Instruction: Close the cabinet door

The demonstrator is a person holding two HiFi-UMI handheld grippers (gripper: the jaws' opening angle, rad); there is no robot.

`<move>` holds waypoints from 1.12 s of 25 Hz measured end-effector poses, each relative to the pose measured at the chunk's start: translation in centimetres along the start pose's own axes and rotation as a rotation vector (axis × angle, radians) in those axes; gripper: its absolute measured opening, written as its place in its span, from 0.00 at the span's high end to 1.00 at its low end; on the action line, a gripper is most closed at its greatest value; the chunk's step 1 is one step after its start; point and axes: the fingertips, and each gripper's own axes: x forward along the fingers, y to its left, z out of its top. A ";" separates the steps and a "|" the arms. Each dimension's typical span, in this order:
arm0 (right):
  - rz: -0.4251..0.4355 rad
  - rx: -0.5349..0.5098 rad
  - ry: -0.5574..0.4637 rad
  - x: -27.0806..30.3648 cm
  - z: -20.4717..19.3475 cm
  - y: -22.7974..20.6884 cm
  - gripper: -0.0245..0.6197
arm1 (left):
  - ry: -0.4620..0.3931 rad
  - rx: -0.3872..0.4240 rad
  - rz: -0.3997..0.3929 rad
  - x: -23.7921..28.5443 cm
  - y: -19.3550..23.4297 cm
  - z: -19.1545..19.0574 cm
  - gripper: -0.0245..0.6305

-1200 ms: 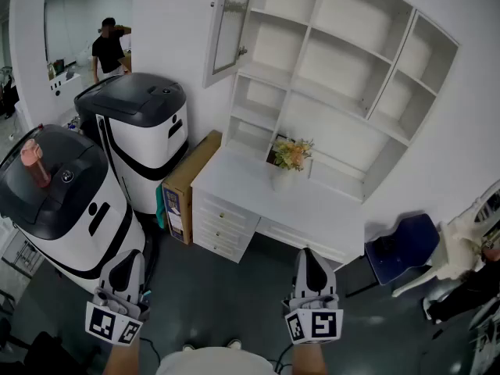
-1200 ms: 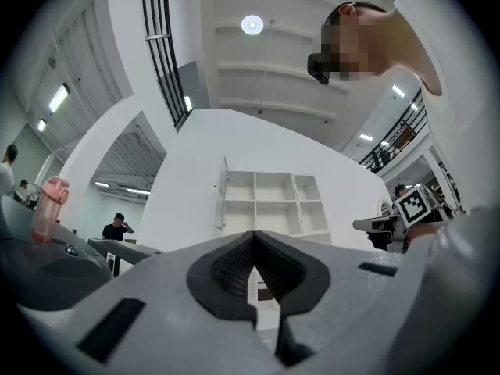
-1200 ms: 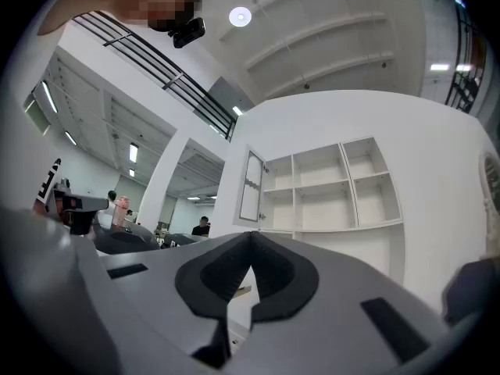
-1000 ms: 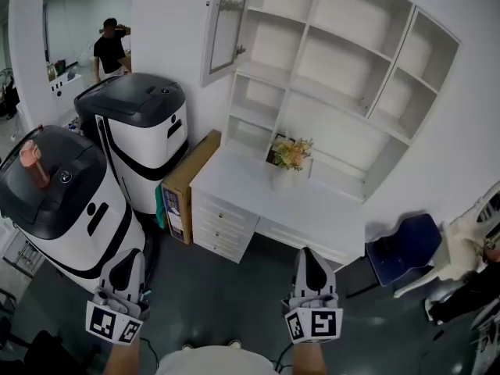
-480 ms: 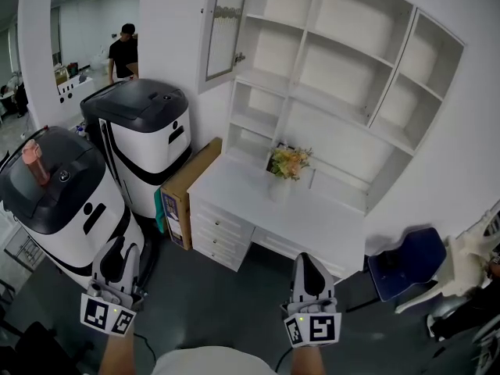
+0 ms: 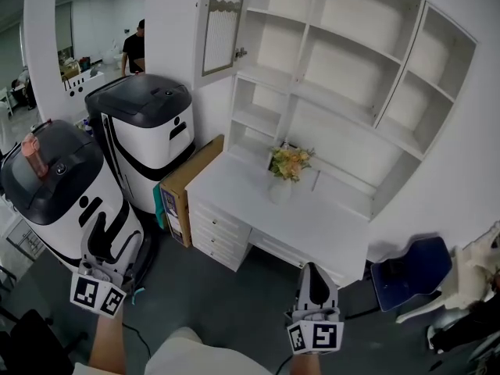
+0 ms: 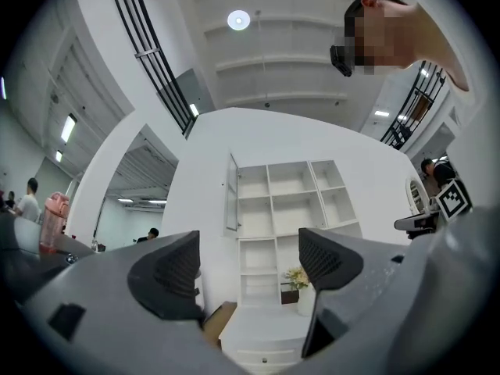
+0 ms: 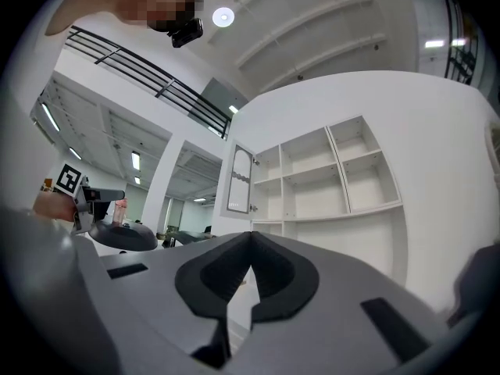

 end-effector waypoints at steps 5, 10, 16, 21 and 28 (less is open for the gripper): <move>0.009 -0.001 0.026 2.6 -1.4 -0.3 0.96 | 0.032 0.011 -0.016 3.7 0.5 -1.9 0.38; -0.021 -0.016 0.061 7.1 -3.2 -1.6 0.96 | 0.032 -0.040 -0.067 10.5 1.6 -5.7 0.38; -0.061 -0.043 0.053 17.3 -2.8 -2.0 0.96 | 0.018 -0.090 -0.150 21.5 5.5 -8.4 0.38; -0.109 -0.036 -0.007 25.6 -2.2 -1.4 0.96 | 0.029 -0.087 -0.231 30.2 9.3 -9.7 0.38; -0.164 -0.020 0.060 30.2 -4.7 -3.2 0.96 | -0.021 -0.059 -0.288 40.0 11.2 -9.5 0.38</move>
